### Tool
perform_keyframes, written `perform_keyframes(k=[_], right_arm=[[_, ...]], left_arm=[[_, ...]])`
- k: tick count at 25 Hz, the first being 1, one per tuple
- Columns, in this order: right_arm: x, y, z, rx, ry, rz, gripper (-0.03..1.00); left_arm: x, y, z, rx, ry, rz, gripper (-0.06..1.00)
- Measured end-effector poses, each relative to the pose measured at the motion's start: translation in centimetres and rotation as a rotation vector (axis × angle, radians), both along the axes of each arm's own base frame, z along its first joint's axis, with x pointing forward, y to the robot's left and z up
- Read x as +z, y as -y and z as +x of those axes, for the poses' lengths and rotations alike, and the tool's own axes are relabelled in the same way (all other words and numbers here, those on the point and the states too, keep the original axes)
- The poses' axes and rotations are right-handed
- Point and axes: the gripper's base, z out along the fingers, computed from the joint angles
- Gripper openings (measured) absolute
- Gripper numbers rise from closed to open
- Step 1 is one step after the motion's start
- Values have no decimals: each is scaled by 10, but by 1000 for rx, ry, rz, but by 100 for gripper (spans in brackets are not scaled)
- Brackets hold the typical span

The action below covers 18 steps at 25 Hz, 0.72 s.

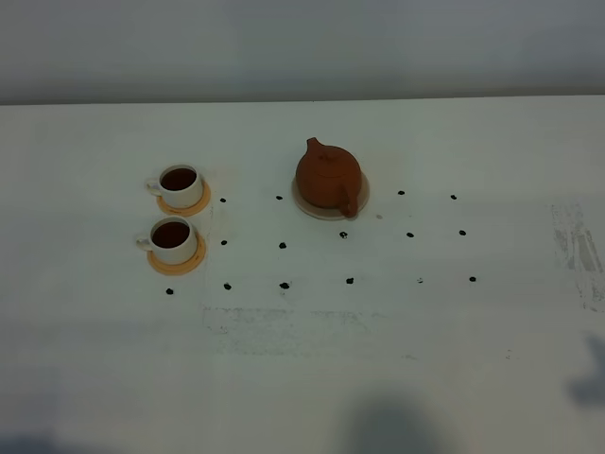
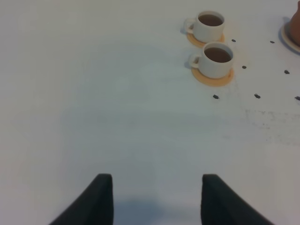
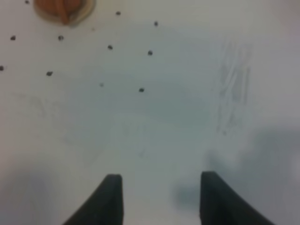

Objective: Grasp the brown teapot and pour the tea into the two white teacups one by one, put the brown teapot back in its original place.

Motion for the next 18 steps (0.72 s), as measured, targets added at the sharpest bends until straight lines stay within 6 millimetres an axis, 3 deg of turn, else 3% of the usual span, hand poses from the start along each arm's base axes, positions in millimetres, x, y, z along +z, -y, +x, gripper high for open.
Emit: perform_keyframes(k=[5, 12, 18], right_arm=[[0, 6, -16, -25, 1, 29, 37], [-54, 9, -19, -98, -77, 51, 37], [-61, 11, -19, -97, -18, 23, 37]], left_arm=[[0, 0, 0, 0, 0, 0, 45], [0, 0, 0, 0, 0, 0, 45], [0, 0, 0, 0, 0, 0, 45]])
